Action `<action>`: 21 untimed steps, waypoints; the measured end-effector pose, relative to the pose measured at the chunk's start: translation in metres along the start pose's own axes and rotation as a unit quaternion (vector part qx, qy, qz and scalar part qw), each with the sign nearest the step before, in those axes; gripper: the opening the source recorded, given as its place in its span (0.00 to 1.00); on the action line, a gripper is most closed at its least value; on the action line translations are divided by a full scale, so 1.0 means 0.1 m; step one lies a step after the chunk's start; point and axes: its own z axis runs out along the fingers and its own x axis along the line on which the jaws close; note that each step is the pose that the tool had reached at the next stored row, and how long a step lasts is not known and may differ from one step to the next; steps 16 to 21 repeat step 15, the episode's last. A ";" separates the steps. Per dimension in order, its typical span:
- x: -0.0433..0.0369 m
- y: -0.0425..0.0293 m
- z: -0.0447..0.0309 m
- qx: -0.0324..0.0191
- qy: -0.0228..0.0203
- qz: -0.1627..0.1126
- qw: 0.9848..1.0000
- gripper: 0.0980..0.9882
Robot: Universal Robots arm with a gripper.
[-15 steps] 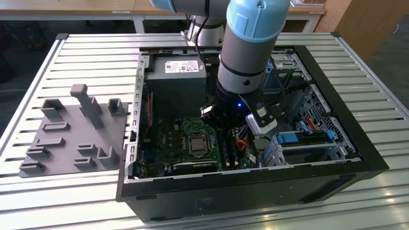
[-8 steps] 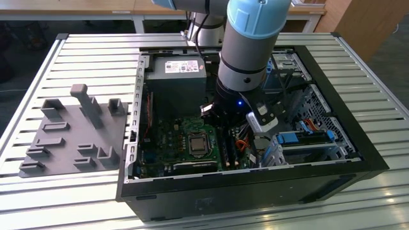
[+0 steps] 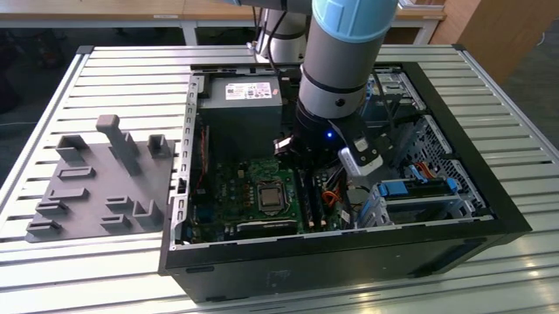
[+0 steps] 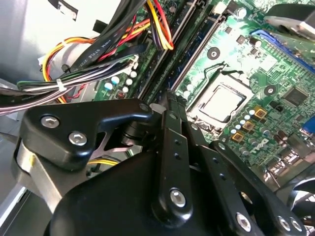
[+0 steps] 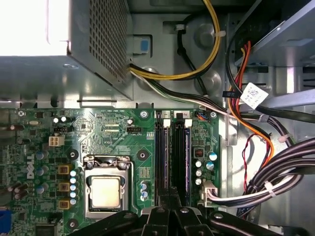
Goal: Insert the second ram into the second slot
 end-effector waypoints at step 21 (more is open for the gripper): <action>0.010 0.002 -0.078 0.000 0.000 0.000 1.000 0.01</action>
